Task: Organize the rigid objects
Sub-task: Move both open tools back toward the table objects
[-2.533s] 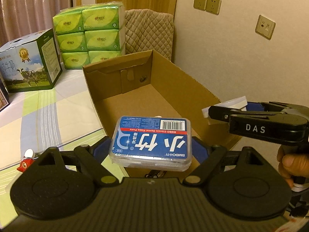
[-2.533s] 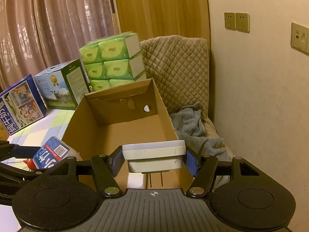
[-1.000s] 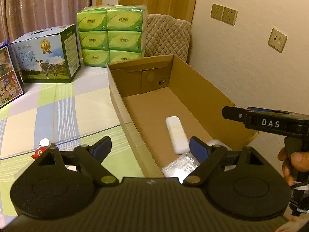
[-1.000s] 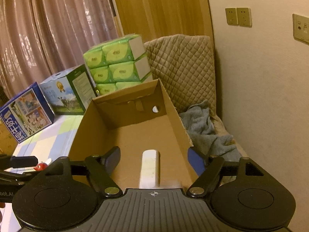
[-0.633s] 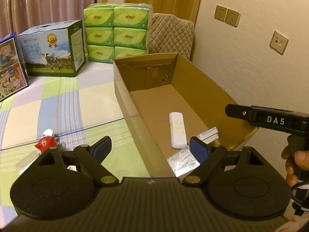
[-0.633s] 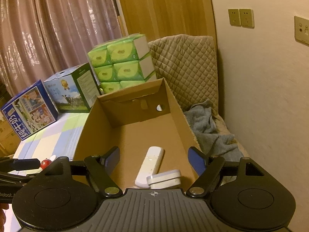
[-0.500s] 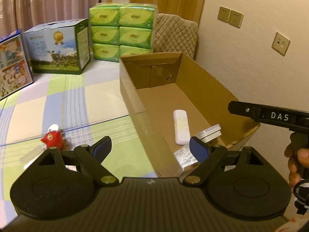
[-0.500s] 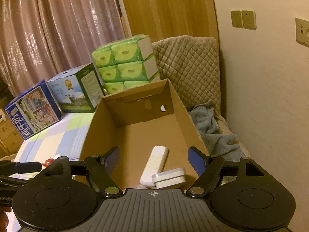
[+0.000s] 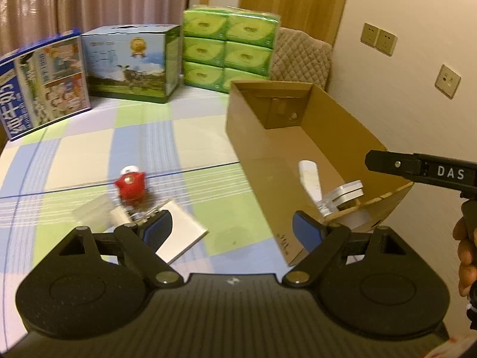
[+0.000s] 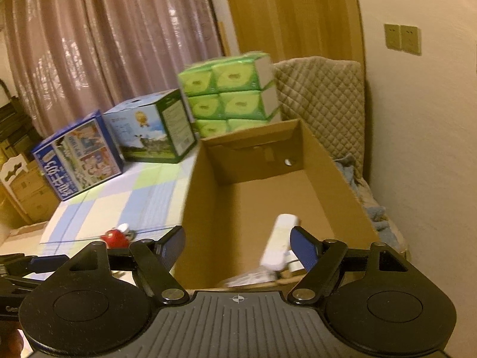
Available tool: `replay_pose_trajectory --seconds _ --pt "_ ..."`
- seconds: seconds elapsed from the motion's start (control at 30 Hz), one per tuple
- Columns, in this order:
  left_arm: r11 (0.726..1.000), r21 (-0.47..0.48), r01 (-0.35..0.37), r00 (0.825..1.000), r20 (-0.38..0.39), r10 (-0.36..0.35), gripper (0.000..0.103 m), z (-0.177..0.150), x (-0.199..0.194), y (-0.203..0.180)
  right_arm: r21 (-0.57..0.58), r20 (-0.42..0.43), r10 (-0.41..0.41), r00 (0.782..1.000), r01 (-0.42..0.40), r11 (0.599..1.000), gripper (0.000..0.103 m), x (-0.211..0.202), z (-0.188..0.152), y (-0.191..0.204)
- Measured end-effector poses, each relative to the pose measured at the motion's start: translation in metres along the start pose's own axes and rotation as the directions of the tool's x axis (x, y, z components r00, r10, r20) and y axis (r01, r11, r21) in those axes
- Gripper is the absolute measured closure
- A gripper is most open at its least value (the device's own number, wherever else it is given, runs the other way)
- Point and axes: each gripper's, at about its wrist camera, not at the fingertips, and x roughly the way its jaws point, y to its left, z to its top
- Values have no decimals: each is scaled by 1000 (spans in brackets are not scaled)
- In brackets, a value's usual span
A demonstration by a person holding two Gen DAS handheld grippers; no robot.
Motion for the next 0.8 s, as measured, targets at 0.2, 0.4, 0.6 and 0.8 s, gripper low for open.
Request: replay_pose_trajectory --seconds 0.2,0.4,0.6,0.8 --pt "999 -34 -41 999 15 41 18 -12 -22 29 -51 -10 45 999 -45 998 28 -5 -6 37" --pt "995 -48 -88 996 17 88 18 -25 -39 62 -89 -27 83 996 -85 992 28 -3 -15 71" --pt "987 -72 -143 990 7 144 18 -34 -47 98 -116 -40 116 992 -120 986 28 3 -26 98" --pt "977 -98 -188 982 3 189 18 -38 -45 129 -156 -56 140 989 -147 977 29 14 -38 119"
